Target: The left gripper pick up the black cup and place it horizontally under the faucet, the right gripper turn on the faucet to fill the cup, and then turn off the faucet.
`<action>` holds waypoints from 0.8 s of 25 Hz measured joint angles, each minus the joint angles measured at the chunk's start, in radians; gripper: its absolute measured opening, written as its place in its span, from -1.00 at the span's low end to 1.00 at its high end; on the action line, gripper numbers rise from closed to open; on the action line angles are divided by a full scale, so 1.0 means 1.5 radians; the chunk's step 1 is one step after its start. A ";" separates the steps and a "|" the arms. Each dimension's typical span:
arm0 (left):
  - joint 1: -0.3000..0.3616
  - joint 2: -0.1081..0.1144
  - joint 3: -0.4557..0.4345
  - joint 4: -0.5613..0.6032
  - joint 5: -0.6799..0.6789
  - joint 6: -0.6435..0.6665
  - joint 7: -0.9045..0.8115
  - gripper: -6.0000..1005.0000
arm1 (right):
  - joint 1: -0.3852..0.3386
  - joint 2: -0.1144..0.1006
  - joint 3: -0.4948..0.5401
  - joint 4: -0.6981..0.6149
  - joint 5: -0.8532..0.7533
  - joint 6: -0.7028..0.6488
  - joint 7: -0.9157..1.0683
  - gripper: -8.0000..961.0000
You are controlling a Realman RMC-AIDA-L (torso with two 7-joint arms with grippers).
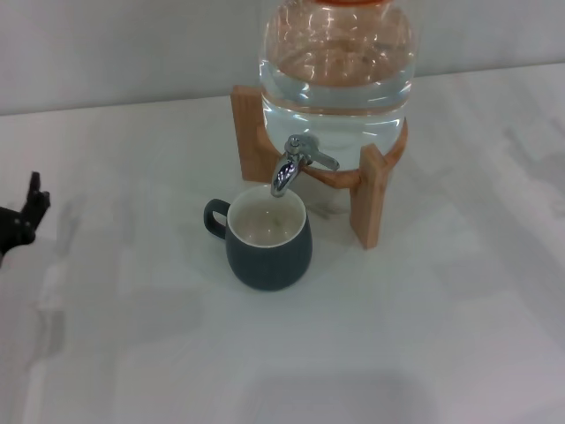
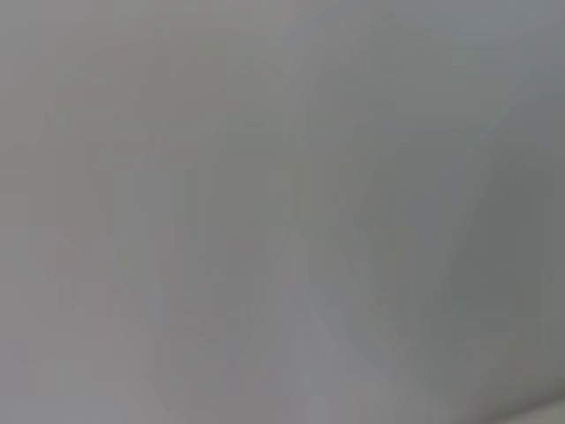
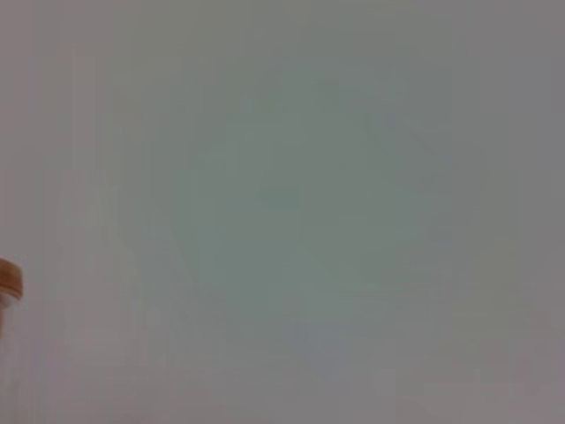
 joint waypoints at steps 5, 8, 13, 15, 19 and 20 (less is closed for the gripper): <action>-0.004 0.001 -0.042 -0.014 0.000 0.023 0.003 0.72 | -0.005 0.003 -0.017 0.001 0.000 0.025 0.013 0.75; -0.008 0.000 -0.061 -0.037 0.001 0.037 0.000 0.75 | -0.022 0.003 -0.041 0.002 0.000 0.049 0.030 0.75; -0.006 0.000 -0.089 -0.055 0.000 0.039 0.000 0.74 | -0.056 0.003 -0.101 0.002 0.000 0.091 0.032 0.75; -0.004 0.000 -0.097 -0.059 0.000 0.041 0.000 0.74 | -0.068 0.001 -0.128 0.001 0.000 0.110 0.034 0.75; 0.000 0.000 -0.102 -0.066 -0.001 0.043 -0.001 0.74 | -0.074 0.001 -0.209 0.000 -0.001 0.135 0.036 0.75; 0.001 0.000 -0.102 -0.067 -0.001 0.045 -0.001 0.74 | -0.074 0.001 -0.223 0.000 -0.001 0.138 0.036 0.75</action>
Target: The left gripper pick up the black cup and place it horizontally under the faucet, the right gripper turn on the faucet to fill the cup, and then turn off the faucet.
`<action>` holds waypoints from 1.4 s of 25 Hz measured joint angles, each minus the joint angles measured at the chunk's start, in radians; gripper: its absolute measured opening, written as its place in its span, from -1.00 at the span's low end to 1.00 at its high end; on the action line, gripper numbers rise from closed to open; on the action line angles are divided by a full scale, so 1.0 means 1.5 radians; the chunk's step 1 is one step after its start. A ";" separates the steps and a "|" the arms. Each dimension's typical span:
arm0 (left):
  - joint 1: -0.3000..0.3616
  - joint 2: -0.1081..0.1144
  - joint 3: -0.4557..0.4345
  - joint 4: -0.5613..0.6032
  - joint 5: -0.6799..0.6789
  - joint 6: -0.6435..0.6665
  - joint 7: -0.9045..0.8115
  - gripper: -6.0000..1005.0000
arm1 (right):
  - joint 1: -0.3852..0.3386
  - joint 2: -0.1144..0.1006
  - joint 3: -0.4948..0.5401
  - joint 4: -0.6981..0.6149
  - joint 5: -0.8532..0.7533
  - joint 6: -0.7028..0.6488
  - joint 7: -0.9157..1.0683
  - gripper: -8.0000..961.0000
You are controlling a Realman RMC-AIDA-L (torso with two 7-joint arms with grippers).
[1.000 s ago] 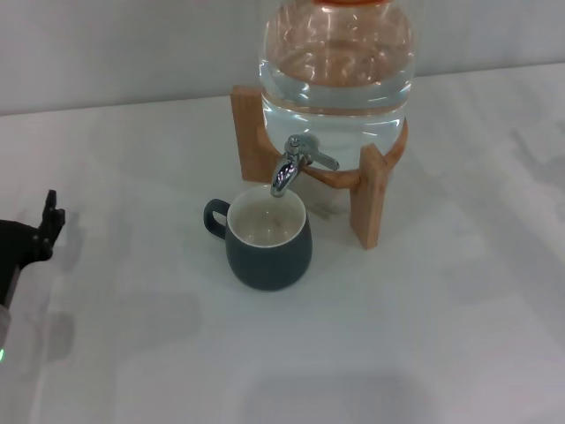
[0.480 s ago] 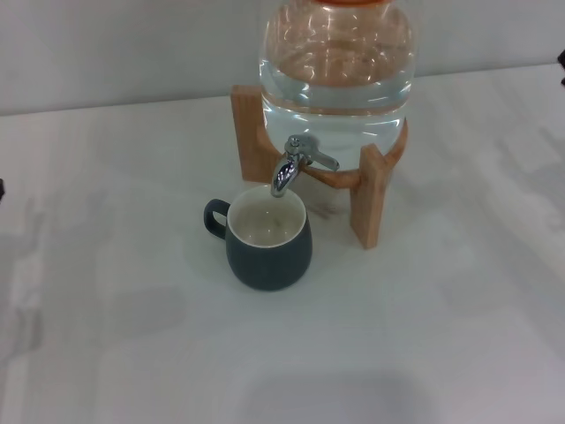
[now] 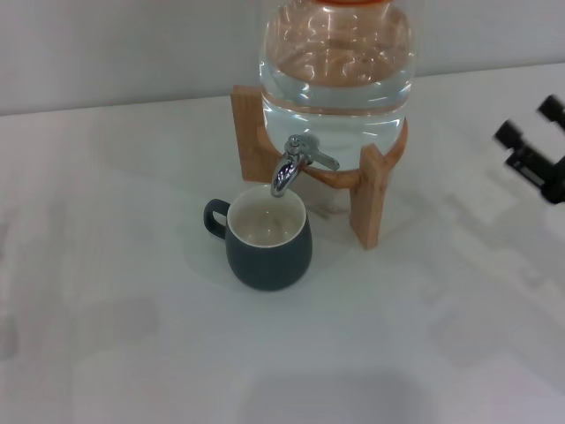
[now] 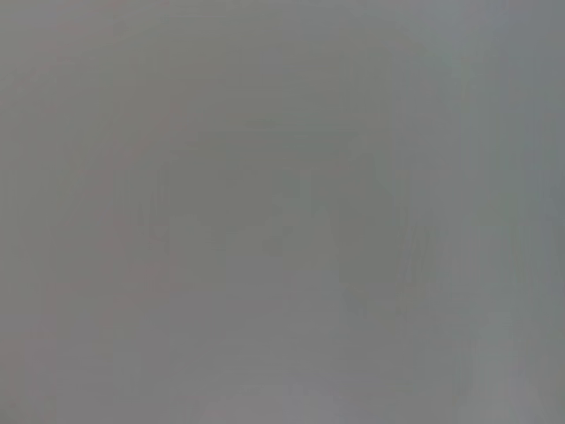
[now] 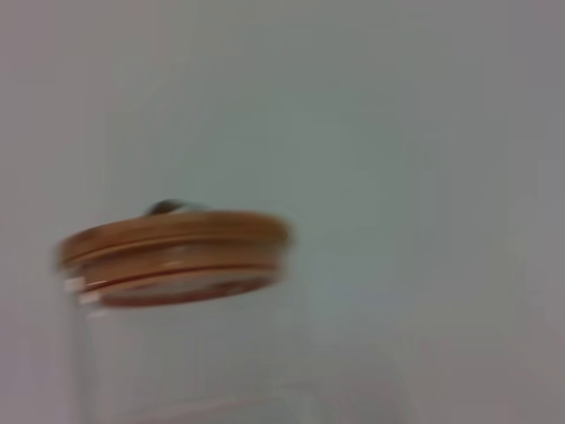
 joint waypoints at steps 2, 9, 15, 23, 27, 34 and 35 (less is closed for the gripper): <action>0.003 0.000 0.002 0.000 0.001 0.004 0.000 0.74 | 0.004 0.000 -0.058 0.000 0.000 0.012 0.001 0.75; 0.011 0.000 0.008 -0.001 0.018 0.006 0.001 0.74 | 0.013 0.002 -0.134 0.000 0.000 0.020 0.008 0.75; 0.012 0.000 0.009 -0.002 0.024 0.002 0.001 0.74 | 0.029 0.004 -0.185 0.000 0.000 0.023 0.027 0.75; 0.011 0.000 0.009 -0.002 0.024 -0.004 0.001 0.74 | 0.078 0.009 -0.216 0.007 0.000 0.015 0.040 0.75; 0.012 0.000 0.009 -0.003 0.024 -0.004 0.000 0.74 | 0.101 0.014 -0.228 0.008 -0.005 0.006 0.044 0.75; 0.012 -0.001 0.009 -0.008 0.024 -0.005 -0.001 0.74 | 0.122 0.017 -0.255 0.009 -0.006 -0.004 0.057 0.75; 0.012 -0.001 0.009 -0.008 0.024 -0.006 -0.001 0.74 | 0.124 0.017 -0.259 0.009 -0.006 -0.006 0.059 0.75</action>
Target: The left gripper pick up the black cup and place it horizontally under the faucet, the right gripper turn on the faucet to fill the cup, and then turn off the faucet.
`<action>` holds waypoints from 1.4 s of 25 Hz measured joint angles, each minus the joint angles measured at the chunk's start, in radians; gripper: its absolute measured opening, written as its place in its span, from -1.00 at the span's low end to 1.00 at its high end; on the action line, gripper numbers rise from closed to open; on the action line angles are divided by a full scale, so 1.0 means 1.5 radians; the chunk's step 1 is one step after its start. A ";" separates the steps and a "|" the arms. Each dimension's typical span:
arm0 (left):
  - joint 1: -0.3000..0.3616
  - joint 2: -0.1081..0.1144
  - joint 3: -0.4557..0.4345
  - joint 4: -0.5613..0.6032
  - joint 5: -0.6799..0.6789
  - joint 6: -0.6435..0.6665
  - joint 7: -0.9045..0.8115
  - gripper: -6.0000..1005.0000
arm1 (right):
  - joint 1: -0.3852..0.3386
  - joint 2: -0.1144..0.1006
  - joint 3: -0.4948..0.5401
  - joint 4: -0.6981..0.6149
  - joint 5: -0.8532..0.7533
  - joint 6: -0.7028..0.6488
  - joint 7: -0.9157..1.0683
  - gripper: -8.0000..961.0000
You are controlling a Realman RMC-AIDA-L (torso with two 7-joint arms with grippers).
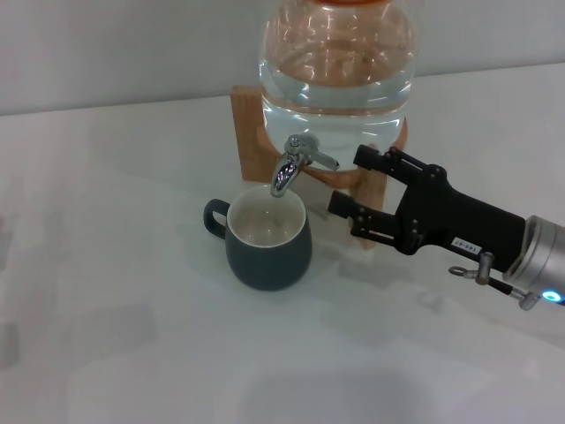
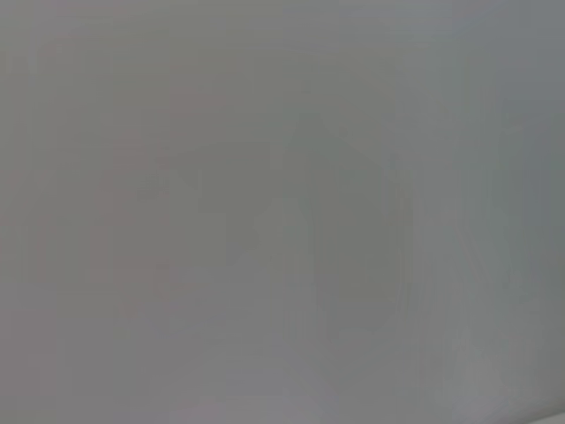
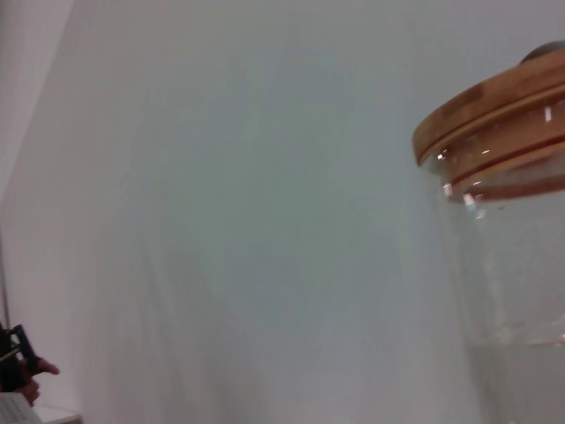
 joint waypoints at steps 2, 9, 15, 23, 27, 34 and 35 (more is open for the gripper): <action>0.000 0.000 0.000 0.000 0.000 -0.001 0.000 0.74 | 0.003 0.000 -0.007 0.000 0.000 -0.002 0.003 0.75; -0.003 0.000 0.000 -0.001 0.000 -0.008 0.000 0.74 | 0.016 0.000 -0.032 0.000 0.003 -0.012 0.017 0.75; -0.001 0.000 0.000 -0.001 0.000 -0.009 0.000 0.74 | 0.019 -0.001 -0.034 -0.002 0.001 -0.012 0.030 0.75; -0.005 0.001 0.000 -0.002 0.000 -0.014 0.000 0.74 | 0.027 -0.001 -0.049 -0.008 0.000 -0.011 0.051 0.75; -0.006 0.001 0.001 -0.002 0.000 -0.014 0.000 0.74 | 0.029 -0.001 -0.059 -0.008 0.001 -0.010 0.054 0.75; -0.007 0.002 0.001 -0.002 0.000 -0.015 0.000 0.75 | 0.029 -0.001 -0.063 -0.009 0.000 -0.009 0.068 0.75; -0.007 0.002 0.001 -0.002 0.000 -0.015 0.000 0.75 | 0.029 -0.001 -0.064 -0.009 0.000 -0.008 0.069 0.75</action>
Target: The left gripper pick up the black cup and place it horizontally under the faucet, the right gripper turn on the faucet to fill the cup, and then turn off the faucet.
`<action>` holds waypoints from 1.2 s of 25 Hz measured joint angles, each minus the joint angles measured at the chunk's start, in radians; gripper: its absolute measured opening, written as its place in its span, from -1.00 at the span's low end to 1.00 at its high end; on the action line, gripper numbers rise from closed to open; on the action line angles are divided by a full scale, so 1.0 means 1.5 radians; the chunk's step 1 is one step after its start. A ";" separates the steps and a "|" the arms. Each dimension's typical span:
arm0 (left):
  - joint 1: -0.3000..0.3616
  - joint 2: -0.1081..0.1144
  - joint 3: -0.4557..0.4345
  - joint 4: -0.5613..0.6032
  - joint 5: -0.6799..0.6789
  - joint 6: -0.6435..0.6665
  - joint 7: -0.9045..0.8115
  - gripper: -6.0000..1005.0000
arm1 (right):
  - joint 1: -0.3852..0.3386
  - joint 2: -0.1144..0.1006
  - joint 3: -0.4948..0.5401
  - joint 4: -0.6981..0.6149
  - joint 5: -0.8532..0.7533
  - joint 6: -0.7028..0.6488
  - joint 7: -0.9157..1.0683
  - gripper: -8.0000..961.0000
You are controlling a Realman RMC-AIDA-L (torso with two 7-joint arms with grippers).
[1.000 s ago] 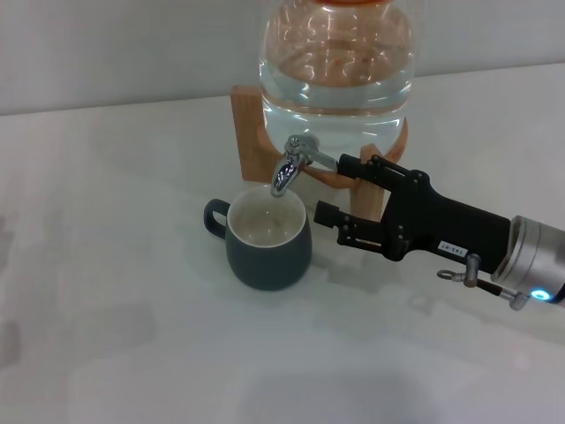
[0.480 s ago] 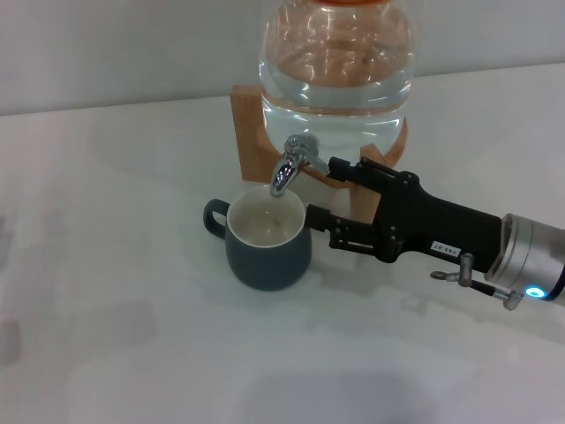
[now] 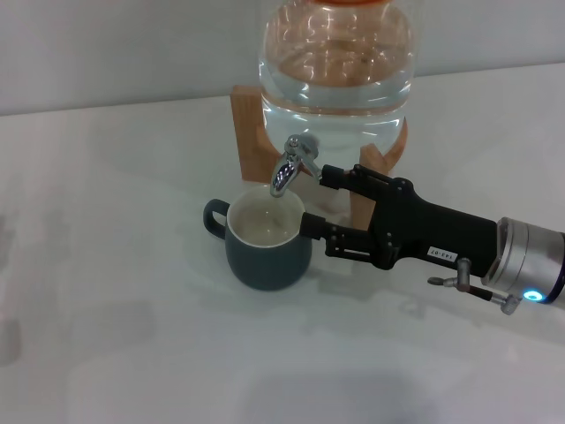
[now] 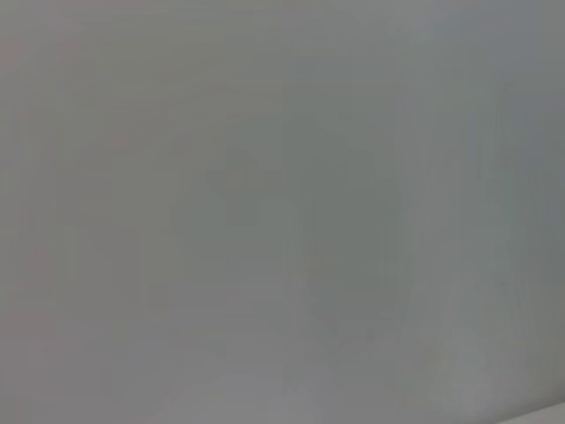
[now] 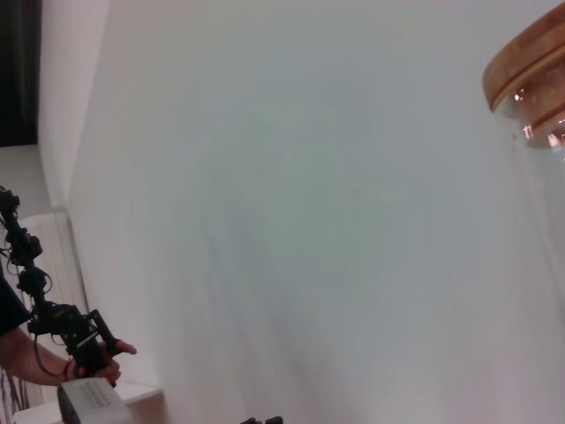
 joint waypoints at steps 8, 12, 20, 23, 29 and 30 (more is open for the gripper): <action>0.000 0.000 0.000 0.000 0.000 0.000 0.000 0.75 | 0.006 0.000 -0.015 -0.002 0.000 0.000 0.002 0.75; 0.000 0.000 0.000 0.000 0.000 0.000 0.000 0.75 | 0.008 0.000 -0.023 -0.002 0.000 0.001 0.007 0.75; 0.002 0.000 0.006 -0.001 0.000 0.000 0.000 0.75 | 0.005 0.000 -0.021 -0.002 0.005 0.000 0.007 0.75; 0.003 0.000 0.006 -0.006 0.000 0.000 0.000 0.75 | -0.017 -0.006 0.004 -0.010 0.007 0.002 0.003 0.75; 0.001 -0.001 0.006 -0.018 0.000 -0.002 -0.009 0.75 | -0.073 -0.009 0.021 -0.065 0.007 0.002 0.002 0.75; 0.000 -0.001 0.006 -0.018 0.000 -0.002 -0.011 0.75 | -0.082 -0.010 0.027 -0.070 0.007 0.007 0.002 0.75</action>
